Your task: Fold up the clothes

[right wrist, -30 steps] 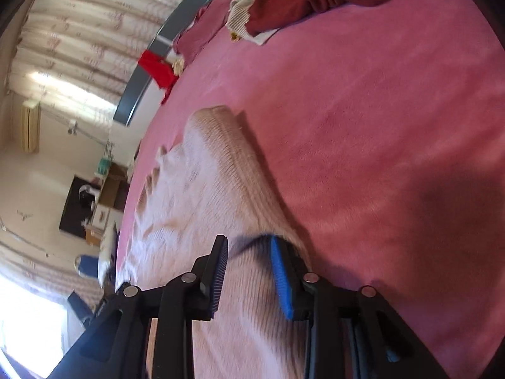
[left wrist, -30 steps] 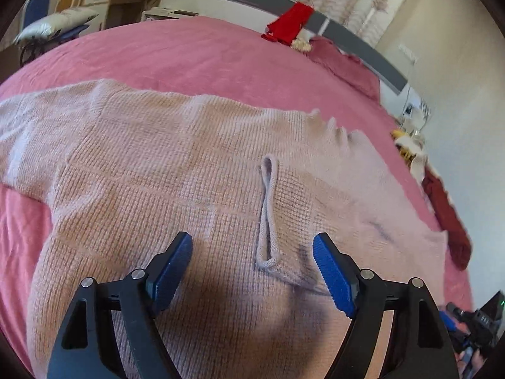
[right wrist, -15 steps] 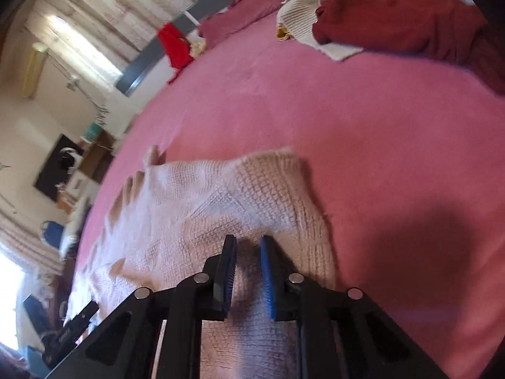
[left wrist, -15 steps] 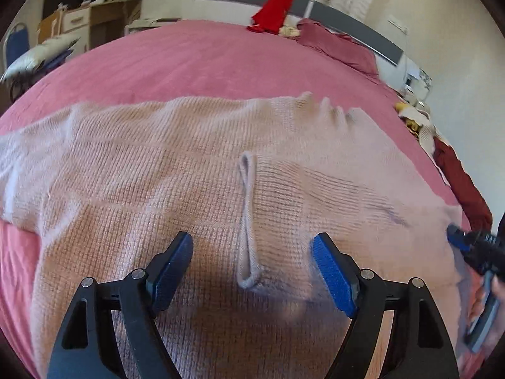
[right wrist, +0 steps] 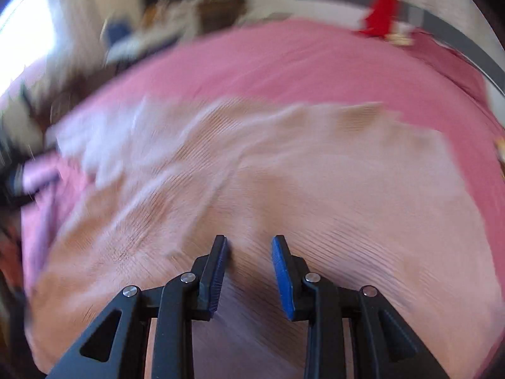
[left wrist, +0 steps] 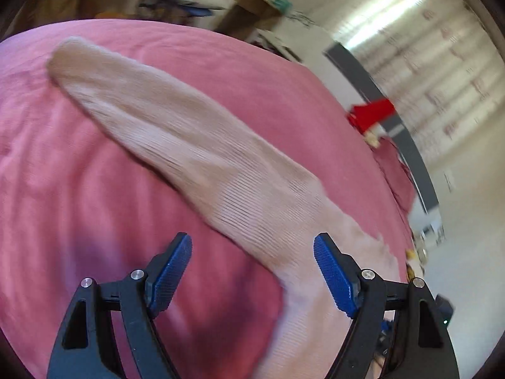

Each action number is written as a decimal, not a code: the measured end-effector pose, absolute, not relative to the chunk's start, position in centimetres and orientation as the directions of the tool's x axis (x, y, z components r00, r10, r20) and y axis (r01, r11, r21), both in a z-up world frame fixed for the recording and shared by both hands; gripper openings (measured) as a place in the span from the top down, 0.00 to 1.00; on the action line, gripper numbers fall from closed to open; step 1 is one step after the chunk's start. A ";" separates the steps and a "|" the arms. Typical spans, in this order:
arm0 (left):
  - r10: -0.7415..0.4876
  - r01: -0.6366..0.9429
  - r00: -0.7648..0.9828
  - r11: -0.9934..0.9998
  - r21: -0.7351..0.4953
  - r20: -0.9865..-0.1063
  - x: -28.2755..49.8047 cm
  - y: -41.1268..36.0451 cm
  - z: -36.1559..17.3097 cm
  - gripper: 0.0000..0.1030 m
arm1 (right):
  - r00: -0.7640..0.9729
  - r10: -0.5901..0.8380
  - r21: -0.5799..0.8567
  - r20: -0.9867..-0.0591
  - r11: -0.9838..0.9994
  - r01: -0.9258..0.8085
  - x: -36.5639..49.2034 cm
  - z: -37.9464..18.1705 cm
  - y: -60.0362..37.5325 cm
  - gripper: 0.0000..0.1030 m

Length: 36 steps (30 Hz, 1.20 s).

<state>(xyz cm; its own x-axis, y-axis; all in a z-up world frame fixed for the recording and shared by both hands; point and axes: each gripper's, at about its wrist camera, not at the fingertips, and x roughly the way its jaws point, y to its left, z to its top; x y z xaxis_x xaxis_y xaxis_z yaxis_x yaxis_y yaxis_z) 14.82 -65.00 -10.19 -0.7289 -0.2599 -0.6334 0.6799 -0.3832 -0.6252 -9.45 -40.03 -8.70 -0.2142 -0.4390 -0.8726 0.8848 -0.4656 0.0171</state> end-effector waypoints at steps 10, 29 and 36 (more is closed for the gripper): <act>-0.348 0.470 -0.804 0.123 -0.874 -0.481 21.9 -74.4 -15.4 0.20 | -0.130 -0.512 0.216 -0.849 -0.561 0.799 -9.6 -7.7 -36.9 0.69; -0.475 0.326 -0.800 0.169 -0.930 -0.367 23.9 -74.3 -17.5 0.90 | -0.155 -0.628 0.426 -0.763 -0.668 0.610 -12.3 -6.2 -30.3 0.69; -0.397 0.448 -0.794 0.133 -0.884 -0.461 21.0 -77.1 -16.4 0.90 | -0.100 -0.642 0.545 -0.760 -0.714 0.440 -14.3 -8.7 -27.8 0.70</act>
<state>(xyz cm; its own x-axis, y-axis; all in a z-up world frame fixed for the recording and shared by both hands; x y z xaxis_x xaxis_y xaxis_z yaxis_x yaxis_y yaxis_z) 21.03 -77.10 -16.41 -0.7936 -0.3968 -0.4612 0.4476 0.1326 -0.8843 -14.32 -27.78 -8.73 -0.0999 -0.6420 -0.7602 0.4402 -0.7137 0.5448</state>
